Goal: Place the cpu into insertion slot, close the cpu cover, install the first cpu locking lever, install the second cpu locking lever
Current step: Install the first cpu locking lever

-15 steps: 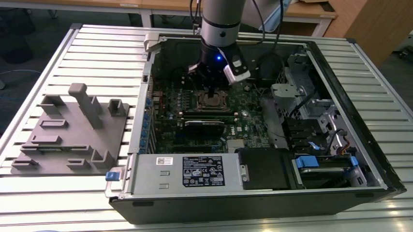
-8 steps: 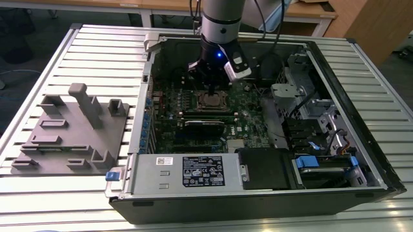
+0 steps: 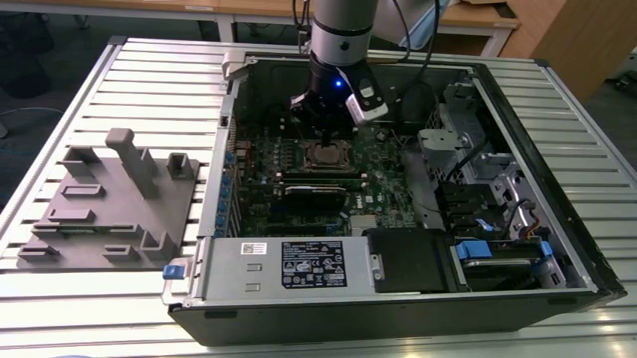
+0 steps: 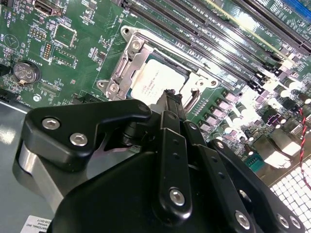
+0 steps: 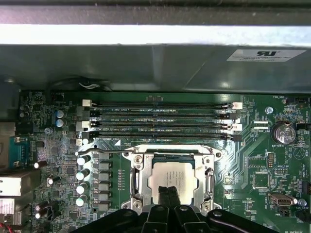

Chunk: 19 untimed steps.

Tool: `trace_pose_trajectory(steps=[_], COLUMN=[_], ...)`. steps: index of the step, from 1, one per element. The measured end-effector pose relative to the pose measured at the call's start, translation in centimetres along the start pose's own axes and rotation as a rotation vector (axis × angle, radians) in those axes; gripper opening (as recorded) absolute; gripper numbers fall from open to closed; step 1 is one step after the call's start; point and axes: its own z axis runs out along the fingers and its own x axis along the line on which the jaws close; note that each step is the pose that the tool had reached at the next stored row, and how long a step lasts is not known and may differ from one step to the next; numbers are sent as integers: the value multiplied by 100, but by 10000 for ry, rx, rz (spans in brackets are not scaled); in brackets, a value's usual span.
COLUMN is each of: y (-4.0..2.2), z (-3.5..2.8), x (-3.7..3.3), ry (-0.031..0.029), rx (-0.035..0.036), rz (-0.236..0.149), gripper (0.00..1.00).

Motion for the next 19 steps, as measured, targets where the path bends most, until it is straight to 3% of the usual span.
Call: trace_pose_trajectory(steps=[19], y=[1], z=[-55], x=[0], ry=[0], rx=[-2], rz=[0], gripper=[11])
